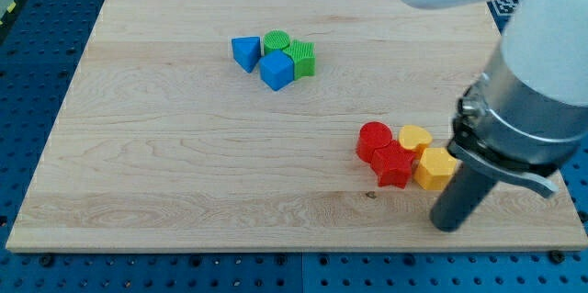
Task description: Separate the red blocks and yellow blocks
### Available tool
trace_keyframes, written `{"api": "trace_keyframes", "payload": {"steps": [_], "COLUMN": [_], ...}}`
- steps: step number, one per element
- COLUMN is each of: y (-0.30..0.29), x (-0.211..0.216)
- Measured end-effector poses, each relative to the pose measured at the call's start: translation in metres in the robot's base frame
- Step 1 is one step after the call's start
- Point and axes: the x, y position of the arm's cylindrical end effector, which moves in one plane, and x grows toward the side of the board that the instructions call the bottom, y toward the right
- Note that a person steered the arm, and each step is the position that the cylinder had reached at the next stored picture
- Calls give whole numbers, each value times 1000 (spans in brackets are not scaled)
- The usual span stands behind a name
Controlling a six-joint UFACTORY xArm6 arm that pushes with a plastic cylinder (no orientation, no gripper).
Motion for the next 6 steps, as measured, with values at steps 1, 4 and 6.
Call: {"api": "trace_keyframes", "payload": {"steps": [1,4,6], "y": [-11,-63,-85], "x": [-27,-56,-90]}}
